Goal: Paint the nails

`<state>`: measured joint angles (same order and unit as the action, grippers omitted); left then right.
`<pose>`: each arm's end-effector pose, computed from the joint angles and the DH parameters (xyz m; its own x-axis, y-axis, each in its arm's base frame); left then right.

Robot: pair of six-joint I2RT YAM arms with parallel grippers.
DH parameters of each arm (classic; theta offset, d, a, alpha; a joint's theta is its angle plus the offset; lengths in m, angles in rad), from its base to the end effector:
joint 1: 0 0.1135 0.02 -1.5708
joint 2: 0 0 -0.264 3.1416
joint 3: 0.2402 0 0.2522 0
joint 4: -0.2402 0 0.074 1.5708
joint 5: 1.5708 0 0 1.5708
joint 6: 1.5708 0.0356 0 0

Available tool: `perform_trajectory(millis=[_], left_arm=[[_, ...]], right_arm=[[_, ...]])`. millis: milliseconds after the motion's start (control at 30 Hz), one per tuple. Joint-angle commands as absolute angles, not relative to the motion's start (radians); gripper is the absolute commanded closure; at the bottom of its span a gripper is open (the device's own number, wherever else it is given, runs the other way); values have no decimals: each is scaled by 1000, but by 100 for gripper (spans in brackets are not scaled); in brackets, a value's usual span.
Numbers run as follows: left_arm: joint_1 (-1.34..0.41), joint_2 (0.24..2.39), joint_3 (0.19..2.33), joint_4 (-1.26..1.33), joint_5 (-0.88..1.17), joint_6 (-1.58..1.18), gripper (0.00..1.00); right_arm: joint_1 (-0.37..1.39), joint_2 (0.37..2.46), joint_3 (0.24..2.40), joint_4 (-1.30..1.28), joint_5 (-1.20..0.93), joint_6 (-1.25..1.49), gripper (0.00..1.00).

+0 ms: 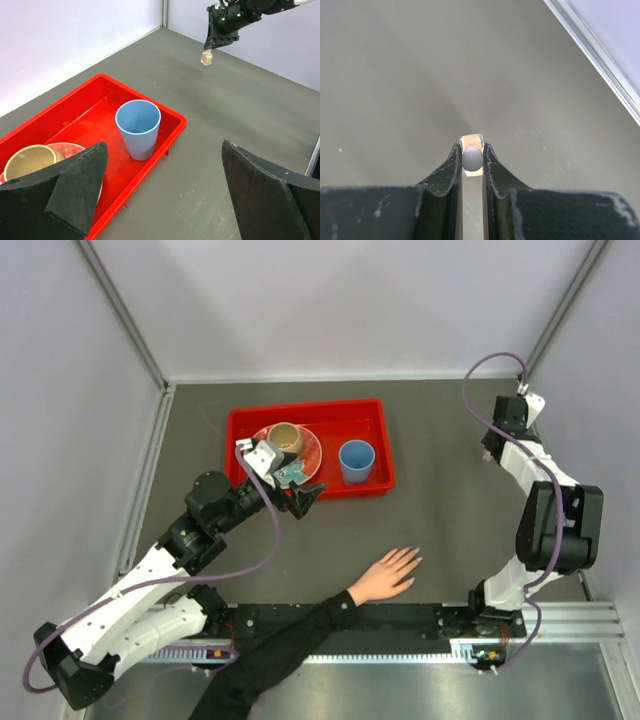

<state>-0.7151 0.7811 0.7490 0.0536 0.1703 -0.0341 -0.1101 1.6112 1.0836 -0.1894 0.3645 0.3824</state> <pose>0.1382 -0.1281 0.3538 -0.0102 -0.0357 -0.9993 0.7742 0.6322 -0.0304 0.3498 -0.0514 0.2353 -0.4680 0.4025 -0.7868 0.5868 0.8072 0.0639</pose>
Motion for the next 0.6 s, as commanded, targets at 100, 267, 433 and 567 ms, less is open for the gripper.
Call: perform_trajectory(millis=[100,267,433,567], left_arm=[[-716,773,744,112,175,-43,1],[-716,773,746,114,179,-43,1],[-716,775,746,110,190,-43,1],[-716,773,746,110,193,-43,1]], right_arm=[[-120,1710,1179,-54,361,342,99],[-118,1759,1195,-57,373,344,96],[-118,1775,1186,-49,371,344,86],[-118,1773,1186,-63,364,342,68]])
